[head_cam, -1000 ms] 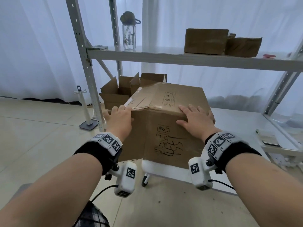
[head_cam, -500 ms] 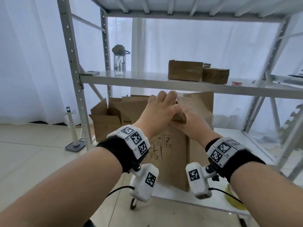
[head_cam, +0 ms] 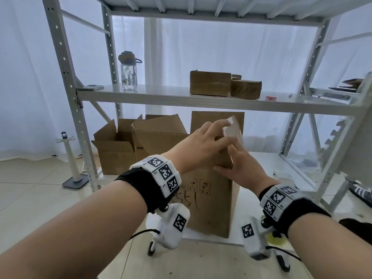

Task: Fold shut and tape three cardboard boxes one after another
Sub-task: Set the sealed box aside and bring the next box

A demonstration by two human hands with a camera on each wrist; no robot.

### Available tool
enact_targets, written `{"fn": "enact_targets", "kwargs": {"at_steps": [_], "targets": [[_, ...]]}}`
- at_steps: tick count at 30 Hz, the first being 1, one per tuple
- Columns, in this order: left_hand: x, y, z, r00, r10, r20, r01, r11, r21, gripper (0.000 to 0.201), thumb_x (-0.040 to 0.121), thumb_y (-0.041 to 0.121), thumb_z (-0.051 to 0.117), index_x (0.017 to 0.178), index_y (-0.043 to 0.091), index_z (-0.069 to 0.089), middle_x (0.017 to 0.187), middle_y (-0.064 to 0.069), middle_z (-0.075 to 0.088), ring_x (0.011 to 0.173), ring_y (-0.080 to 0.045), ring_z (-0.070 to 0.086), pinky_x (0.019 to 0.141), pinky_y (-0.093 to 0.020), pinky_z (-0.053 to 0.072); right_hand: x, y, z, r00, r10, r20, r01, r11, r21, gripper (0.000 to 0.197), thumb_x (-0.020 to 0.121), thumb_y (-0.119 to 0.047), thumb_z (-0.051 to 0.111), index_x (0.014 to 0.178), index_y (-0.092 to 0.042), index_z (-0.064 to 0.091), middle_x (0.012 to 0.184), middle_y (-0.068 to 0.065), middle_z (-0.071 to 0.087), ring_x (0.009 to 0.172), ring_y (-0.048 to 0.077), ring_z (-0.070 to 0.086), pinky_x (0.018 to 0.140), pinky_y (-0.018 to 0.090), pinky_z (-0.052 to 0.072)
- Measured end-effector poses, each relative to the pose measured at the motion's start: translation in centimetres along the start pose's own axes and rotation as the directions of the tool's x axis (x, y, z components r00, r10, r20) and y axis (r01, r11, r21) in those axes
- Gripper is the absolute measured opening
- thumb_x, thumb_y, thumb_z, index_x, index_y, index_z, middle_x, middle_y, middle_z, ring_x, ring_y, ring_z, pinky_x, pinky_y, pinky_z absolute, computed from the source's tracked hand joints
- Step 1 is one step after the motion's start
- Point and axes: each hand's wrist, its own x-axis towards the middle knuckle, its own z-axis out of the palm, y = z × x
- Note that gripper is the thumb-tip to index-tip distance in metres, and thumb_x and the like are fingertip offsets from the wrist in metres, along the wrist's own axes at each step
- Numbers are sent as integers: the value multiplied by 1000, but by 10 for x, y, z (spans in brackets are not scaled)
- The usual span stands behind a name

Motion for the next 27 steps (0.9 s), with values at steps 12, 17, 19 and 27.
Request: {"fn": "enact_targets", "kwargs": {"at_steps": [12,17,19,27], "targets": [[-80,-64,-5,392,-886,248,902,317,-293,108,77,41,75,150,26,-4,156,-20,9,141,-35,25,112,-48,25,-8,15,-30,936,350,29,-312,792,524,87,76,-40,76,144,-29,22,144,7,43,129,23,43,105,39,39],[-87,-66,20,300,-829,472,841,-3,-540,120,78,41,74,148,24,-22,148,-11,40,135,-25,41,111,-43,29,0,10,-29,897,392,202,-421,623,659,51,80,-34,73,126,-23,54,128,2,57,117,22,52,96,38,48],[-82,-67,32,359,-797,486,790,-17,-612,103,80,37,73,153,20,2,147,-8,42,134,-22,41,109,-39,35,1,17,-25,859,443,258,-476,502,722,35,82,-35,71,114,-24,61,115,-2,64,111,21,55,89,37,47],[-73,-82,68,316,-934,166,930,270,-248,62,81,57,64,132,25,47,142,-5,25,134,-29,23,113,-49,20,7,40,7,811,494,314,-547,449,706,30,83,-36,70,107,-21,63,106,-1,70,93,13,66,66,20,51]]}}
